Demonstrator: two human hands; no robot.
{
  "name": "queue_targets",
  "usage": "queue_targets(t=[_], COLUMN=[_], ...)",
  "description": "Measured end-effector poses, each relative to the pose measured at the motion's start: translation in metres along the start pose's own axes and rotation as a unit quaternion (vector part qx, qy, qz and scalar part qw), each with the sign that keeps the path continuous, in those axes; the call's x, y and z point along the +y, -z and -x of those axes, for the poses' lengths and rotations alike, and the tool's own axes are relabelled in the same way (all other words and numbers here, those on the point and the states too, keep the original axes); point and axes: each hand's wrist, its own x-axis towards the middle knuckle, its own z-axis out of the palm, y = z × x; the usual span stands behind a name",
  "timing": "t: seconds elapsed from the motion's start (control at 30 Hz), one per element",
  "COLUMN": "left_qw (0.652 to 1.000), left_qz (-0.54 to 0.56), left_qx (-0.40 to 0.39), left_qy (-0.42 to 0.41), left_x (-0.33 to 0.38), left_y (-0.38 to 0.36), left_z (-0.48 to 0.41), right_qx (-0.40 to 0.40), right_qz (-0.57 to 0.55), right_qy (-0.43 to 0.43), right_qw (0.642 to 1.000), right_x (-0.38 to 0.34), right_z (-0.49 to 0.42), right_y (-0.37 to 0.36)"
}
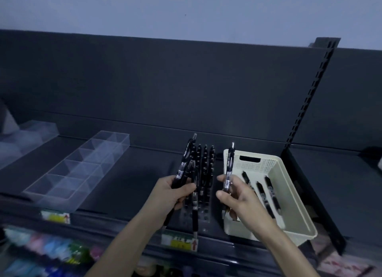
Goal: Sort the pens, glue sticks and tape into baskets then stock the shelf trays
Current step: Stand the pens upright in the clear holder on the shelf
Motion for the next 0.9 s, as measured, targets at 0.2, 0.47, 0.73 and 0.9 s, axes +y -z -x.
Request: queue_targets(t=[0.2,0.47,0.73,0.9], left_qw=[0.999,0.994,0.995,0.995], left_qz=[-0.035,-0.063,-0.058,-0.058], left_qx=[-0.01,-0.054,-0.045,-0.046], left_qy=[0.035,0.067,0.07,0.066], left_x=[-0.016,-0.031,-0.039,-0.04], left_y=[0.061,0.079,0.077,0.072], left_z=[0.0,-0.009,-0.015,-0.018], right_qx=[0.108,0.201,0.132,0.13], right_qz=[0.116,0.283,0.424,0.419], right_qy=[-0.037,-0.053,-0.119,-0.146], right_qw=[0.987,0.937,0.888,0.887], right_x=[0.005,0.019,0.028,0.034], right_z=[-0.013,-0.029,-0.039,-0.042], right_y=[-0.04,-0.066,-0.08,-0.081])
